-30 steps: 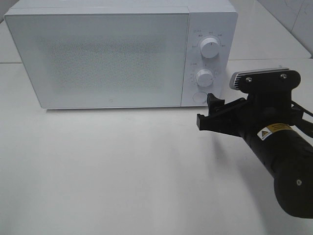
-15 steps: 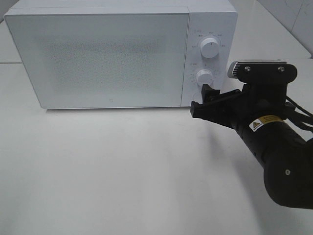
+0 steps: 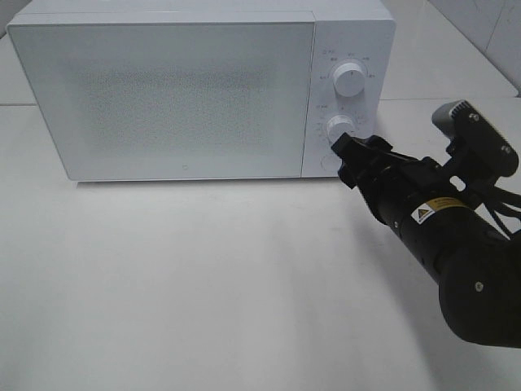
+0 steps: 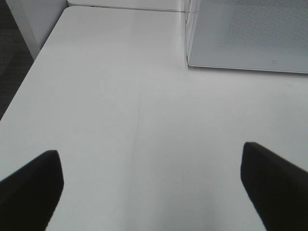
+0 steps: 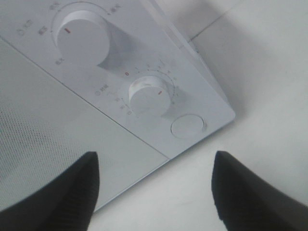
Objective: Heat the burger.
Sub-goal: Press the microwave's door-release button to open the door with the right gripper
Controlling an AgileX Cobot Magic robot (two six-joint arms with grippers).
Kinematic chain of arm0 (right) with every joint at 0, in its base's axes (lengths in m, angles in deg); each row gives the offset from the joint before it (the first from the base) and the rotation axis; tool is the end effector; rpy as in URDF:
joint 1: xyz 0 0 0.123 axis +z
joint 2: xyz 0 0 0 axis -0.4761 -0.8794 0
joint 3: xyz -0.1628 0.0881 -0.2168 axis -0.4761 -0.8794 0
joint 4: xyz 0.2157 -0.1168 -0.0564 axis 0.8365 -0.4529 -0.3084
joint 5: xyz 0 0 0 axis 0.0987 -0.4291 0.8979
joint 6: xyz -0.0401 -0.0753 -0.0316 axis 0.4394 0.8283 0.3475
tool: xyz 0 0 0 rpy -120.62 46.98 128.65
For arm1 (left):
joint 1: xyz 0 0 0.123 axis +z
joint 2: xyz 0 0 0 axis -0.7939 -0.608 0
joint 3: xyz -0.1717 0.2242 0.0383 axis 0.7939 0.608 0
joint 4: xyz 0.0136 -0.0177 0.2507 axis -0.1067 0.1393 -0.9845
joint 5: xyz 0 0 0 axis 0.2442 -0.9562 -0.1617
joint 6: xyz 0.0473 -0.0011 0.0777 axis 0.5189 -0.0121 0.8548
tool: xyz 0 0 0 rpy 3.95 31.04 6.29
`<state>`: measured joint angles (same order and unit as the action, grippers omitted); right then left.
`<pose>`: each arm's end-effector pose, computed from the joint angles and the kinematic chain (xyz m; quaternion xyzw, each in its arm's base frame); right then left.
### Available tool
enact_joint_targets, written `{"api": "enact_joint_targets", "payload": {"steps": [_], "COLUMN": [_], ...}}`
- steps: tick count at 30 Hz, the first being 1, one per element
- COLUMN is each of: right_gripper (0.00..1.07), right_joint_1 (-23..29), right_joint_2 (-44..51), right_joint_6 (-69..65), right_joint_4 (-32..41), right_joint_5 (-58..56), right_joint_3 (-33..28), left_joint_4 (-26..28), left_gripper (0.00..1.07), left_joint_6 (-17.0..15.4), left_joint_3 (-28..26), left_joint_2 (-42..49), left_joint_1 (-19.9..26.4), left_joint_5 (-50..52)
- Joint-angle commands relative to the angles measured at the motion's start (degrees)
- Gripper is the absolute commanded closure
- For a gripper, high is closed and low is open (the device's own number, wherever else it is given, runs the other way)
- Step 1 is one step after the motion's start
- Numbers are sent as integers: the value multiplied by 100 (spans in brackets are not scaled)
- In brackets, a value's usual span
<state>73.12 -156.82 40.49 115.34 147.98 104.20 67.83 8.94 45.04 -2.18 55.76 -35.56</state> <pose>0.2234 0.1398 0.1485 0.2439 0.7323 0.2468 0.5860 -0.0019 -0.0010 0.2818 -0.0441 0.8601 -0.0032 0.5082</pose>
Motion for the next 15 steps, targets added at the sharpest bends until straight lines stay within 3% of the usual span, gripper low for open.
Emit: {"api": "enact_joint_targets", "payload": {"steps": [1,5,14,15], "right_gripper": [51,59,97,97], "right_joint_1": [17,17,17,17], "right_joint_2": [6,6,6,6], "right_joint_6": [-1748,-2584,-4326,-4326], "right_joint_4": [-29,-34,-34,-34], "right_joint_5": [-269,-321,-321,-321], "right_joint_3": [34,34,34,34], "left_joint_4": [11,11,11,11], "left_gripper": [15,15,15,15], "left_joint_6": [11,11,11,11], "left_joint_3": [17,17,17,17], "left_joint_2": [6,6,6,6], "left_joint_1": [11,11,11,11], "left_joint_5": [52,52,52,52]}}
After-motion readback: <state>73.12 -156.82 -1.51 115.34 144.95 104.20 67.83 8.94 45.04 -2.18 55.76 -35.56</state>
